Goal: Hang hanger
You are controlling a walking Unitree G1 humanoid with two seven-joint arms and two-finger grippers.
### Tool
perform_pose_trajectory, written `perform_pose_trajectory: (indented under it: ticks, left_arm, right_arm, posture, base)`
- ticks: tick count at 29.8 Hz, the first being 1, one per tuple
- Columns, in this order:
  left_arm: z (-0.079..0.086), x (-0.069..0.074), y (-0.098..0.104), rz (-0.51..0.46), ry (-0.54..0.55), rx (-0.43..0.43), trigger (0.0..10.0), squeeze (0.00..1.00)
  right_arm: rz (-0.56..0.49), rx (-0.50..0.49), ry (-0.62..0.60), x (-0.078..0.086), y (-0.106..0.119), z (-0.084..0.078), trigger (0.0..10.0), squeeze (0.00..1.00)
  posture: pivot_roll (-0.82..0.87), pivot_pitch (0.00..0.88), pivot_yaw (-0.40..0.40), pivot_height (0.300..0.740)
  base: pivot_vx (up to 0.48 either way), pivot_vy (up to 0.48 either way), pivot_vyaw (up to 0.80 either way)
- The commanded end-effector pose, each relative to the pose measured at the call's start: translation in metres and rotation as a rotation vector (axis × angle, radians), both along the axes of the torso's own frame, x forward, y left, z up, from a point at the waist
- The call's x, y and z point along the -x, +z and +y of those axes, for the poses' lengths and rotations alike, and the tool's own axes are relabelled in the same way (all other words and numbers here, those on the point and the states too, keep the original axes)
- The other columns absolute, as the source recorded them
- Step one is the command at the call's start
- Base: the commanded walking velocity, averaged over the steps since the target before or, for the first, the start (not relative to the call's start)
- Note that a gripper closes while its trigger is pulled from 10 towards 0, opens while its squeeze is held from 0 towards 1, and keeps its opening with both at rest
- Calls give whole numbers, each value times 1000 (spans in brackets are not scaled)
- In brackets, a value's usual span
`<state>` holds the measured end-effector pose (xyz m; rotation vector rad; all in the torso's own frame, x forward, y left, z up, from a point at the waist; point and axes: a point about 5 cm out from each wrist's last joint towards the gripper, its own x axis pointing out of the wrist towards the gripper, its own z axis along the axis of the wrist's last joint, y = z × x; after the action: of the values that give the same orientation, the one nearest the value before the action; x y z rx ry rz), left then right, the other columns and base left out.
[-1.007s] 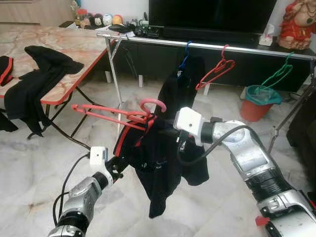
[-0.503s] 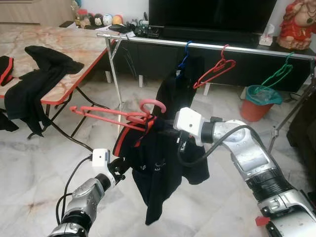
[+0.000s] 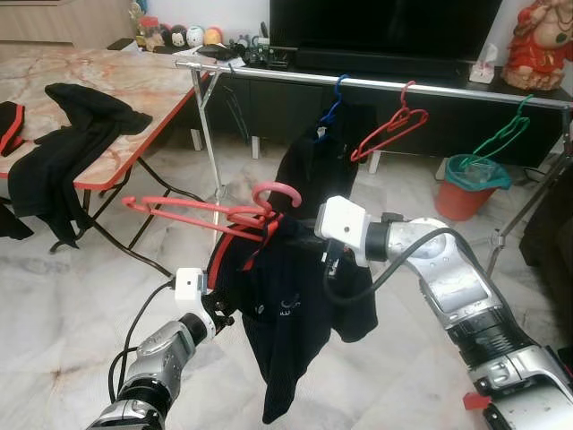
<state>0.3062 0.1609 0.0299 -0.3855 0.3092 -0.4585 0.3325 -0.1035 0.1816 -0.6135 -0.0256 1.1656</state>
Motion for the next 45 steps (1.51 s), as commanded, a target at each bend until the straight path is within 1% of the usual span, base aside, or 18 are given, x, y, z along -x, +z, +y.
perform_pose_trajectory:
  ticks: [1,8,11,19,25,28,31,33,35,37,39,41,43,45]
  left_arm:
    - [-2,-4,4,-10,-11,-6,0,0]
    - [-1,-5,4,-18,1,3,0,0]
    - [-2,-5,5,-20,4,14,0,0]
    - [-5,-6,5,-26,20,30,0,0]
    - [-3,-5,4,-20,42,24,0,0]
    - [3,-3,1,-5,86,7,0,0]
    - [13,-1,-4,20,147,-31,0,0]
    - [15,0,-5,29,161,-35,0,0]
    - [23,2,-8,54,214,-80,0,0]
    - [24,2,-9,62,225,-88,0,0]
    - [30,3,-10,70,268,-110,0,0]
    - [41,4,-12,99,348,-161,0,0]
    - [44,4,-13,104,363,-172,0,0]
    - [49,7,-15,124,386,-200,0,0]
  right_arm:
    - [-36,-28,23,2,11,2,0,0]
    - [-34,-28,27,3,11,4,0,0]
    - [-29,-32,37,4,10,6,0,0]
    - [-20,-30,36,5,9,5,0,0]
    - [-16,-28,34,5,7,4,0,0]
    - [-11,-19,27,6,4,1,0,0]
    - [-4,-15,11,5,1,-3,0,0]
    - [-3,-15,10,5,1,-3,0,0]
    - [4,-11,-1,5,-2,-7,0,0]
    - [7,-8,-3,5,-3,-8,0,0]
    - [10,-2,-3,6,-4,-12,0,0]
    - [13,24,-6,6,-6,-19,0,0]
    - [11,42,-8,6,-6,-23,0,0]
    - [-8,113,-23,5,-7,-35,0,0]
  posture:
    - [5,0,4,740]
    - [8,0,3,740]
    - [7,0,4,740]
    - [7,0,5,740]
    - [9,0,5,740]
    - [10,0,8,740]
    - [14,0,9,740]
    - [14,0,9,740]
    - [13,0,11,740]
    - [13,0,11,740]
    - [19,0,12,740]
    - [19,0,12,740]
    - [19,0,12,740]
    - [19,0,14,740]
  base:
    - [0,0,0]
    - [0,0,0]
    - [0,0,0]
    - [0,0,0]
    - [0,0,0]
    - [0,0,0]
    - [0,0,0]
    - [0,0,0]
    - [0,0,0]
    - [0,0,0]
    - [0,0,0]
    - [0,0,0]
    - [0,0,0]
    - [0,0,0]
